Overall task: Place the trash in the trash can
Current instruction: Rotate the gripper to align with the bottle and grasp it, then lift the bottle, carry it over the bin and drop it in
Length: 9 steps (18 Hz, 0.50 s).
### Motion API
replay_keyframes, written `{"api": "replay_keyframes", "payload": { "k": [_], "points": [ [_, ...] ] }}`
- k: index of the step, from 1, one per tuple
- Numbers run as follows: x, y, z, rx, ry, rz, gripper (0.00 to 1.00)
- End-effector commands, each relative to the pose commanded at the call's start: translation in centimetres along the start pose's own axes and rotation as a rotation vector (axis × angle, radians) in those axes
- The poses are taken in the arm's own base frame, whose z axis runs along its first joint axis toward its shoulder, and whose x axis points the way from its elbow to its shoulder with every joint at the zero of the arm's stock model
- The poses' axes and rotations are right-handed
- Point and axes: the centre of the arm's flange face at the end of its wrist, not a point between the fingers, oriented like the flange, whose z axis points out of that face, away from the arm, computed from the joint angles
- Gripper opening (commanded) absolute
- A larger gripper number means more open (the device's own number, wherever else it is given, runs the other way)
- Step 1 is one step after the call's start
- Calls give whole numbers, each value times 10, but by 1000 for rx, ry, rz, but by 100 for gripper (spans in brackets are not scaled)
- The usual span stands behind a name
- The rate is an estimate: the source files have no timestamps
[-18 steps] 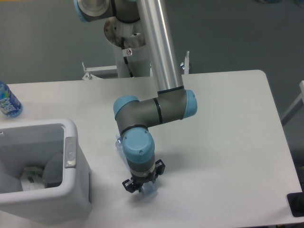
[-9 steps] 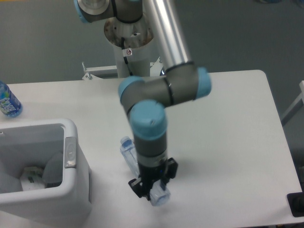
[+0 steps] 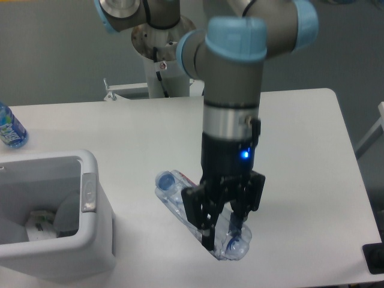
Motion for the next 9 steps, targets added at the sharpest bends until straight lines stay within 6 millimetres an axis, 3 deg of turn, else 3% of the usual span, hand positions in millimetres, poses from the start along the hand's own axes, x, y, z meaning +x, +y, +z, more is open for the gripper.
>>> {"api": "replay_keyframes", "payload": {
  "k": [5,9],
  "points": [
    [80,40,11,-24,94,91,56],
    [125,75,20,-72,144,139,56]
  ]
}}
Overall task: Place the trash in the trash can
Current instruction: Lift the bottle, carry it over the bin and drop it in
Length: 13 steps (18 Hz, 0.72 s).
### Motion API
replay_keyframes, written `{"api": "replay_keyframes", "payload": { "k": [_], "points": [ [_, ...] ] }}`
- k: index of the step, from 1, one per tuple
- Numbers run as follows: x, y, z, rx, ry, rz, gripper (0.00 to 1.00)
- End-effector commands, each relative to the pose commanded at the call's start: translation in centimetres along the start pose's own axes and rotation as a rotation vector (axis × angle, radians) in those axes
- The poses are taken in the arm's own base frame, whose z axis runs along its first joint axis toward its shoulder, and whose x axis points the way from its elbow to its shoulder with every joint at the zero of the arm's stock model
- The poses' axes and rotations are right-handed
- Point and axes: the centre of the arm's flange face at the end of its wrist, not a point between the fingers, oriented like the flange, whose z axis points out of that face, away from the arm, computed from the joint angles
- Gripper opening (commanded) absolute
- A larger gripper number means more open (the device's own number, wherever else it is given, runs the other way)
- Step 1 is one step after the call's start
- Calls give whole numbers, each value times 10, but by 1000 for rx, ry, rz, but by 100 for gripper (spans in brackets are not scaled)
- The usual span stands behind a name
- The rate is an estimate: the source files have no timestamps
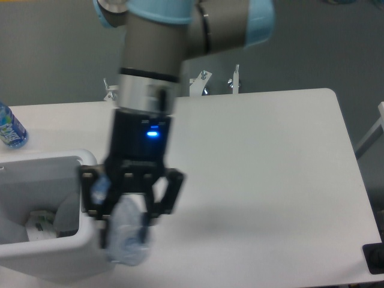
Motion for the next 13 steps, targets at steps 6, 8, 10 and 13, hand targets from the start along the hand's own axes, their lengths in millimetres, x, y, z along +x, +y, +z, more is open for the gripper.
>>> {"api": "replay_keyframes", "payload": {
  "k": [6,8,10,13],
  "points": [
    [38,40,20,-65,52,118,100],
    [38,37,17,-57,52,122,100],
    [26,26,8,-34,34,118,100],
    [0,5,-13,12,-21,116,100]
  ]
}}
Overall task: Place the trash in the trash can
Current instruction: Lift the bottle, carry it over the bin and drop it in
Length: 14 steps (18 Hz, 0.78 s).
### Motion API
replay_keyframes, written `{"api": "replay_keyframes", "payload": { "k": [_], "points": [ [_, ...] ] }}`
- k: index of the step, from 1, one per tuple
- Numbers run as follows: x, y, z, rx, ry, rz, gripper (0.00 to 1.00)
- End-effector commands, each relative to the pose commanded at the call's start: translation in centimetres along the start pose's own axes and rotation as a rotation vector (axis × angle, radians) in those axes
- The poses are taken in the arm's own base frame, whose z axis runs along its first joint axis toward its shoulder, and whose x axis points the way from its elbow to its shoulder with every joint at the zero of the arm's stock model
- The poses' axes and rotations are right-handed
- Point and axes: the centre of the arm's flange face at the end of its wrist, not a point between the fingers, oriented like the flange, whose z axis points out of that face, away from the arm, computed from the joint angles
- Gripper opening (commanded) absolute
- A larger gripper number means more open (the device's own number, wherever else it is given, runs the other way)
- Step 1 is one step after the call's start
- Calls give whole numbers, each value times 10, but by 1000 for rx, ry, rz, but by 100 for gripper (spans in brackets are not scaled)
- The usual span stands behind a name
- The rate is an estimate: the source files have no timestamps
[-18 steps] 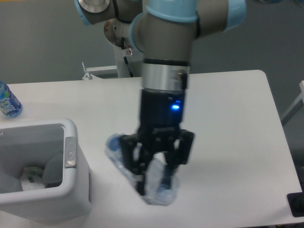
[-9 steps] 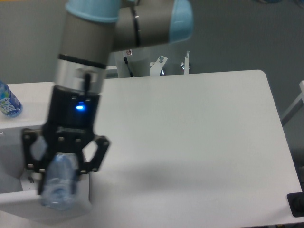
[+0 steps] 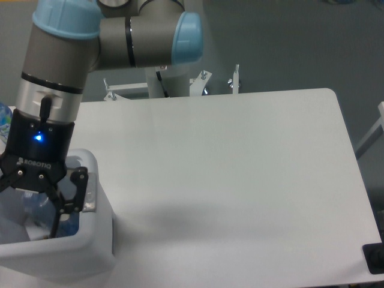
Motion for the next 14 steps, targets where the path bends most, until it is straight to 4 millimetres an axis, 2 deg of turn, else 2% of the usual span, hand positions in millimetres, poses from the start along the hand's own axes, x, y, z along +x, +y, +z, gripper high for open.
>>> {"api": "replay_keyframes", "payload": {
  "k": [4,8,12,14],
  "points": [
    [-47,-18,-29,37,-123,58,100],
    [-86,-19,-49,-37,-216,222,100],
    [-114,-1,-61,-226,-316,508,100],
    [-128,2,-67,-294,-373,550,100]
  ]
}}
